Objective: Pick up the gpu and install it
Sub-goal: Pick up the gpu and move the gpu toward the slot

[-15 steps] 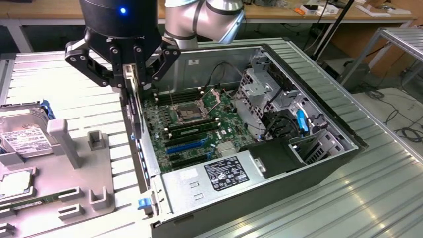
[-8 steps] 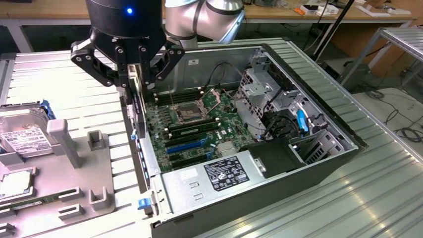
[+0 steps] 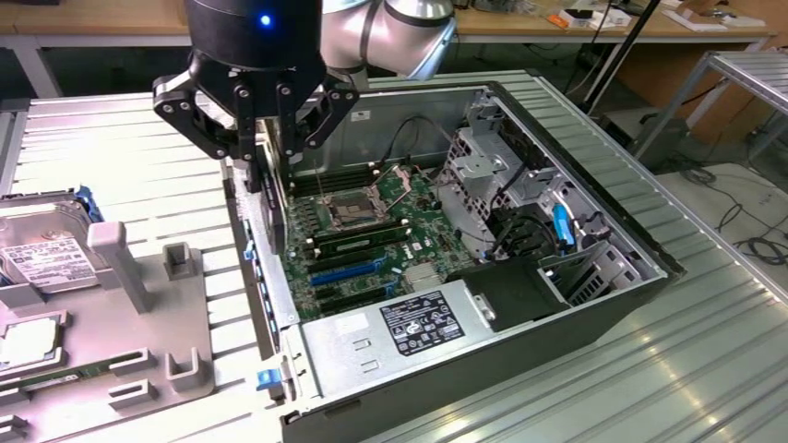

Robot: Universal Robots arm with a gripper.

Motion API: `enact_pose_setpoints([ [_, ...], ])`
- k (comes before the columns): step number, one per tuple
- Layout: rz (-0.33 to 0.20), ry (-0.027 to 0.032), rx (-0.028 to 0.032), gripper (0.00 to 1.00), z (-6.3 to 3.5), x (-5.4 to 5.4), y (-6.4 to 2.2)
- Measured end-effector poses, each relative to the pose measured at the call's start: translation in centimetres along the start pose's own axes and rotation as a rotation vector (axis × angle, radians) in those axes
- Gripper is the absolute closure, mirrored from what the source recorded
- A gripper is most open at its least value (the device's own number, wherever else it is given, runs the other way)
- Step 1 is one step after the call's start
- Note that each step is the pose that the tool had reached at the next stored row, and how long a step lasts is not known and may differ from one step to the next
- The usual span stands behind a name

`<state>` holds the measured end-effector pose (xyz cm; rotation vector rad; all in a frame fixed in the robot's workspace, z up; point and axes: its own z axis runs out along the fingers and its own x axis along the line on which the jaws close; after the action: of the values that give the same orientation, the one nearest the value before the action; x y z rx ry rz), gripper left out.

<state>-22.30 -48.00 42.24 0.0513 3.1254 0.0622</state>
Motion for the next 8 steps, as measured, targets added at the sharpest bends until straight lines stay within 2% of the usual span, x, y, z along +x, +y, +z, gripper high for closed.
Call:
enact_pose_setpoints([
  [8,-0.01,0.0005,-0.0001,0.73,0.05,-1.8,0.06],
])
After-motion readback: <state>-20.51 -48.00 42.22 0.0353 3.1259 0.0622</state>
